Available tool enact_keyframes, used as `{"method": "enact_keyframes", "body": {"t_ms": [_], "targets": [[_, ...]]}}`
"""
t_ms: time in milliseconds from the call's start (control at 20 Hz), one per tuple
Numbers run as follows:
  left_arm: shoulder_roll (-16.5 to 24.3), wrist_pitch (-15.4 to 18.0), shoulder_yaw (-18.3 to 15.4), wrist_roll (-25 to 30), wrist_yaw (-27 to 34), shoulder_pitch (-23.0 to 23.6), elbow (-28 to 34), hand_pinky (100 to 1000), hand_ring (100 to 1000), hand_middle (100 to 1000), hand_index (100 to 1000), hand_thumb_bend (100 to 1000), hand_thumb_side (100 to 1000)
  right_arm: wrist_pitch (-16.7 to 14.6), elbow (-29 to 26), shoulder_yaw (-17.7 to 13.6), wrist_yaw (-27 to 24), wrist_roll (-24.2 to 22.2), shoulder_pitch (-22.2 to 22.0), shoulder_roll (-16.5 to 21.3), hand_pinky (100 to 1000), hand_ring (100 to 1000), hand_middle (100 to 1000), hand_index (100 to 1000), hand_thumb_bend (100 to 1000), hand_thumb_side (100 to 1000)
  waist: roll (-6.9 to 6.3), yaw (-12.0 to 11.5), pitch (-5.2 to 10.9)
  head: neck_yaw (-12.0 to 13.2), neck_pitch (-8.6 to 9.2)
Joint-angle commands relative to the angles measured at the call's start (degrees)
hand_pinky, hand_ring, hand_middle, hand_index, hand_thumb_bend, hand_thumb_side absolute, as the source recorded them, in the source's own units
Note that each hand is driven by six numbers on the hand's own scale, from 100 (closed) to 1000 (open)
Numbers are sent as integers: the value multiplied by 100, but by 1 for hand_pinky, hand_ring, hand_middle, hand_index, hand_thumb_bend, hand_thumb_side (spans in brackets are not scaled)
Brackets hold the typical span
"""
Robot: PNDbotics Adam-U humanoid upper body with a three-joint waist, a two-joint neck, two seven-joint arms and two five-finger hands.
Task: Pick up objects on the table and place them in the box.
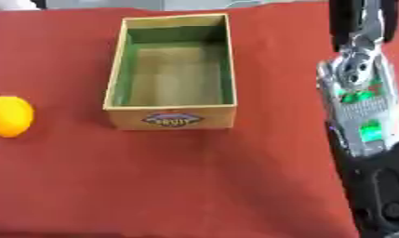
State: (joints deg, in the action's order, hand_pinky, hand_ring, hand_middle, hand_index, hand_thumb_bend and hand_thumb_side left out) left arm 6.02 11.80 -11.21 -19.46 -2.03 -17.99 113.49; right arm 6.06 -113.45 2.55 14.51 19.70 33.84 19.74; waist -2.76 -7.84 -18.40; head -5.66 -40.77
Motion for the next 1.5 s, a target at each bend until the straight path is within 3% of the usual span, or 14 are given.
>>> {"method": "enact_keyframes", "body": {"t_ms": [50,550,750,900,1050,1200,1300,1400,1500], "targets": [[46,-3,-46,-12,25,-20,111,453,518,546,767,194,977,-18,-114,-17,-20,3,86,63,802,756,600,891,100,1000,-8,-1,125,47,1],[121,-22,-38,-23,-10,-65,111,452,518,545,778,202,968,-15,-114,-14,-21,-1,83,53,802,756,601,890,100,1000,-3,-3,145,74,95],[593,-213,-22,-172,-247,-200,111,449,517,546,805,217,960,-9,-114,-4,-19,-14,81,55,802,756,601,890,100,1000,-13,3,168,139,98],[1136,-609,54,-351,-672,-458,109,442,522,562,818,222,943,-2,-114,-8,-13,-16,49,50,802,756,601,890,100,1000,-32,-10,213,173,49],[1519,-1361,271,-452,-1149,-775,100,435,527,574,823,235,934,-9,-114,-23,-14,0,-5,-24,802,756,602,890,100,1000,-35,-40,284,172,-8],[1873,-1977,484,-265,-1623,-1086,63,438,536,587,830,317,930,-21,-114,-19,1,-6,-14,-64,801,756,603,889,100,1000,-28,-68,364,172,-88],[2134,-2202,608,-2,-1956,-1275,6,449,549,605,845,371,943,-23,-114,-16,14,-12,-16,-80,800,756,604,888,100,1000,-22,-74,411,149,-150],[2399,-2323,729,383,-2307,-1433,-100,464,569,627,864,387,924,-20,-114,-12,26,-22,-16,-91,800,756,604,888,100,1000,-15,-69,448,108,-210],[2642,-2372,832,844,-2640,-1558,-252,476,583,640,875,398,961,-14,-114,-10,36,-28,-14,-94,800,756,604,888,100,1000,-5,-55,474,45,-242]]}}
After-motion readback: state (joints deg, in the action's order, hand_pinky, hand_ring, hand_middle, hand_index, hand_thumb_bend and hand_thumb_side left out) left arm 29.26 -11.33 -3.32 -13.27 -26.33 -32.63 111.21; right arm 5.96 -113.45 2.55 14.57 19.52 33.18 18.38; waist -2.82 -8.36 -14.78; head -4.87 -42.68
